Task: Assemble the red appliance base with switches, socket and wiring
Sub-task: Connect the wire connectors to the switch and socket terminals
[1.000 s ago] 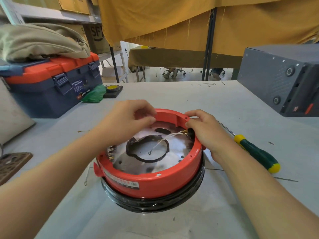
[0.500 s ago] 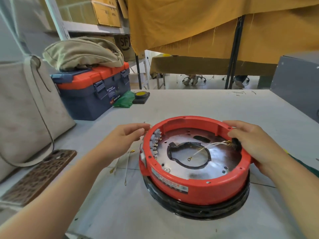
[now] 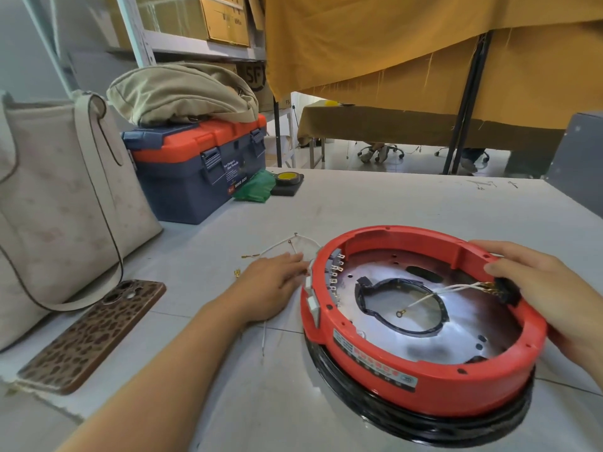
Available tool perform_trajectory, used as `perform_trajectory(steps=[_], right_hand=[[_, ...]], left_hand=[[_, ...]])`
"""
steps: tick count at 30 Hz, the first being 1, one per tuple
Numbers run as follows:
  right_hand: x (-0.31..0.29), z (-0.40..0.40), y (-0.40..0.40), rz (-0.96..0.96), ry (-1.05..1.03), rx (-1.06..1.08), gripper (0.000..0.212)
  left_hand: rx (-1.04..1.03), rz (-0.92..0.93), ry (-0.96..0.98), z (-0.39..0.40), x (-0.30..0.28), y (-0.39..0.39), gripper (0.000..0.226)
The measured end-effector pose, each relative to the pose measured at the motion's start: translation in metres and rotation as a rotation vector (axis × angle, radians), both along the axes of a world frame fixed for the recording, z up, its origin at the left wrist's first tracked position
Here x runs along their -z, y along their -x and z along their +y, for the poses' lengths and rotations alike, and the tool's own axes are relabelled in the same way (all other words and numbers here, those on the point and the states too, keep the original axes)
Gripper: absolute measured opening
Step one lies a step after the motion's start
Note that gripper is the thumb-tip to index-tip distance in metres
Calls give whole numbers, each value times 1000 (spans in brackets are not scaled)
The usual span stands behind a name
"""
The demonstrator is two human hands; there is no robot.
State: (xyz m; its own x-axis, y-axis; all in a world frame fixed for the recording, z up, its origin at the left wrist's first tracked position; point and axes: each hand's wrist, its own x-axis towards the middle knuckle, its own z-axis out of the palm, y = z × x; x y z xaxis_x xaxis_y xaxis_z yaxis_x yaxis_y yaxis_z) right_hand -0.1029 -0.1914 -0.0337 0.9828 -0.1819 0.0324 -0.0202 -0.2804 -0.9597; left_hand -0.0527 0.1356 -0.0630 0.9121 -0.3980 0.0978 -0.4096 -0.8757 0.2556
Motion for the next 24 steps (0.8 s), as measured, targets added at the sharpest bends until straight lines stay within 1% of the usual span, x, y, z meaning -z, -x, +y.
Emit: perform_trajectory(steps=[5,9,14,21,24], right_hand=[[5,-2,-3,-14,-7,6,39],[8,-5,-5,-18,-1,13,39],[10,-5,-6,-24,4,6,39],[13,-7,-9,-43,-9,-6,39],[14,-6,-8,-49,-17,-13,39]], left_hand=[[-121,-53,143,12,1,3,34],[-194,-97,171,18,-1,5,29],[-201,-118,110,18,-3,5,21],[-216,-132,77,16,-1,5,11],[-210,-124,75,16,-1,5,11]])
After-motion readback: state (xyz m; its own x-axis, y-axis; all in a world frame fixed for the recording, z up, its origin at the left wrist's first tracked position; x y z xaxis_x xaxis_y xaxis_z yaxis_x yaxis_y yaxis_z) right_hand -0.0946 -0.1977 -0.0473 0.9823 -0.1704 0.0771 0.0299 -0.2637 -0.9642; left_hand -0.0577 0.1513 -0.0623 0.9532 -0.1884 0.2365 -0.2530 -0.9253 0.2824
